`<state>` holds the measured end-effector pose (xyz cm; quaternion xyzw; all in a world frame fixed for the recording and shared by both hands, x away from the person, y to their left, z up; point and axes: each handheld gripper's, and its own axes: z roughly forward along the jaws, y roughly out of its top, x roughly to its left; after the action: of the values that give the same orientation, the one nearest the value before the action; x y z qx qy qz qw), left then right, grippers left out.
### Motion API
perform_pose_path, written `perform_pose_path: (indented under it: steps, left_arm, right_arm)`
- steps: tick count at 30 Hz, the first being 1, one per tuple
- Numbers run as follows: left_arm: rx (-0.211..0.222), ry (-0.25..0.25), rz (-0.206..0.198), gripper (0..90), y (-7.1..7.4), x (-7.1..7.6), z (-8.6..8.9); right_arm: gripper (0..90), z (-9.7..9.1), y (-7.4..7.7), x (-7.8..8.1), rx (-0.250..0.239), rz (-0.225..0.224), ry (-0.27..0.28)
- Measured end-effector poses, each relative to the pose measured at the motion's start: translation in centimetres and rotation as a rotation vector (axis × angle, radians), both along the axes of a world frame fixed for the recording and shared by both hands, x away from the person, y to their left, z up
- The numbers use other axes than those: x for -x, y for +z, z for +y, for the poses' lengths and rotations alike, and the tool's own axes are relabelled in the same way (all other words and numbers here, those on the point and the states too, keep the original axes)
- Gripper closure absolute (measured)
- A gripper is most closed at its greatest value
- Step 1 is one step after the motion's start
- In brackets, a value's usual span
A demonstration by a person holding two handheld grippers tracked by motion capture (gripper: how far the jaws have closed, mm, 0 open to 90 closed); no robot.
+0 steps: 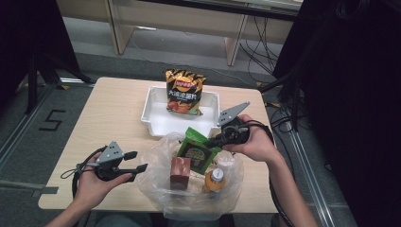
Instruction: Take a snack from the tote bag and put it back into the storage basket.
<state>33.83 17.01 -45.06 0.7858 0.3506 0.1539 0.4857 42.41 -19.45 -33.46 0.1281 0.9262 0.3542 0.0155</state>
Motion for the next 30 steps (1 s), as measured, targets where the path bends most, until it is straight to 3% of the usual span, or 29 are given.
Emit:
perform_pose_path:
  steps: [6, 7, 15, 30]
  left_arm:
    - [-0.004, -0.004, -0.002, 38.5, 0.0, 0.0, 0.1]
    - [-0.004, -0.004, -0.001, 38.5, 0.0, 0.0, 0.1]
    - [-0.001, -0.008, 0.005, 38.5, -0.1, 0.0, 0.0]
    - [-0.006, -0.007, 0.011, 38.5, -0.2, 0.0, -0.1]
  right_arm:
    - [90.0, -0.4, 0.3, -0.1, -0.032, 0.002, -0.017]
    - [90.0, -0.5, 0.4, 0.1, -0.024, 0.01, -0.04]
    - [90.0, -0.8, 0.9, -0.2, -0.079, -0.01, -0.039]
    - [90.0, -1.4, 1.8, -0.4, -0.127, -0.028, -0.061]
